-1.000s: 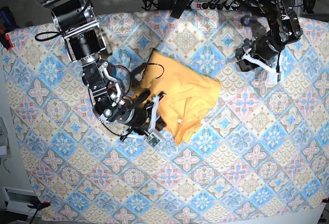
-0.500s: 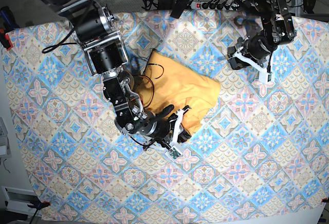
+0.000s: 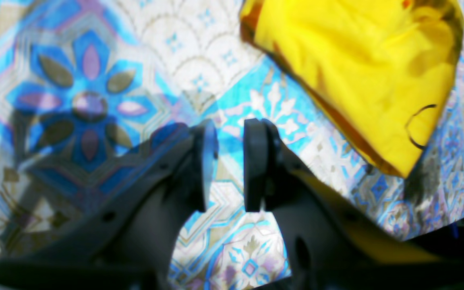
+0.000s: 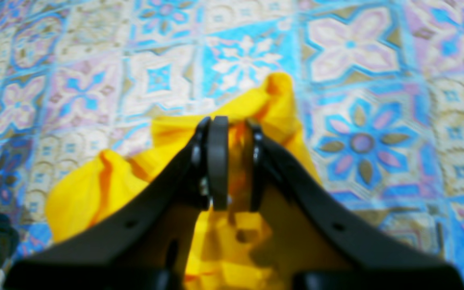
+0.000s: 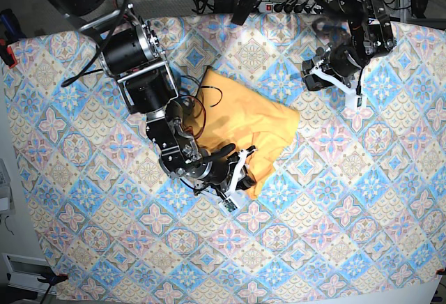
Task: Fold the T-shirt properly
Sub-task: 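Smooth the shirt flat with the right gripper, left gripper pressing its edge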
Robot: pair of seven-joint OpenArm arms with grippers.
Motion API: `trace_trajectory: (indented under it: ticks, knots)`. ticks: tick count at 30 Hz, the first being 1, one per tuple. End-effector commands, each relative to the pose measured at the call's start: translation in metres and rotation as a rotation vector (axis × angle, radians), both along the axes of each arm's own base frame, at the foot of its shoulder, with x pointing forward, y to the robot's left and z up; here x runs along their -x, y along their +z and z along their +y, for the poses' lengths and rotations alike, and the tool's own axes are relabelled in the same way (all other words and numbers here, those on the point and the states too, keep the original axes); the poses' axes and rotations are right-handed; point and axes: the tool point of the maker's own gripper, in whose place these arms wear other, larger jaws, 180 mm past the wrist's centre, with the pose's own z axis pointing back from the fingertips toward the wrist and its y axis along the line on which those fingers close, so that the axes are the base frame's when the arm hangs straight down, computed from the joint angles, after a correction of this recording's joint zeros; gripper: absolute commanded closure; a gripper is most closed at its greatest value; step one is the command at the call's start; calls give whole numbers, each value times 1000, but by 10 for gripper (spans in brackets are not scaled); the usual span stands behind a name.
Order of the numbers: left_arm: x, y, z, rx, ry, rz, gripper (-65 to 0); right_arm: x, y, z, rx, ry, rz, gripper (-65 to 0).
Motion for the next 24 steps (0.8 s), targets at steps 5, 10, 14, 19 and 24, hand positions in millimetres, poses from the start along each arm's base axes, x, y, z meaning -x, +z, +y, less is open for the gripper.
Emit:
trace_trajectory:
  ticks: [5,10,14,19,24]
  knots:
    - [-9,9,2,-2,1,-40,-132,-21,46,11,-48,13,-112,-71]
    - [-9,10,2,-2,2,-43,-132,-13,52,-23,31,12,-157,-71]
    - [-11,11,3,-4,4,-50,-132,-1,43,-26,53,21,-137,-71]
    - [-19,14,3,-4,2,-62,-132,10,18,-25,63,23,-62,-72]
    - [-20,15,2,-3,2,-66,-132,23,-1,1,-4,26,-6,-72]
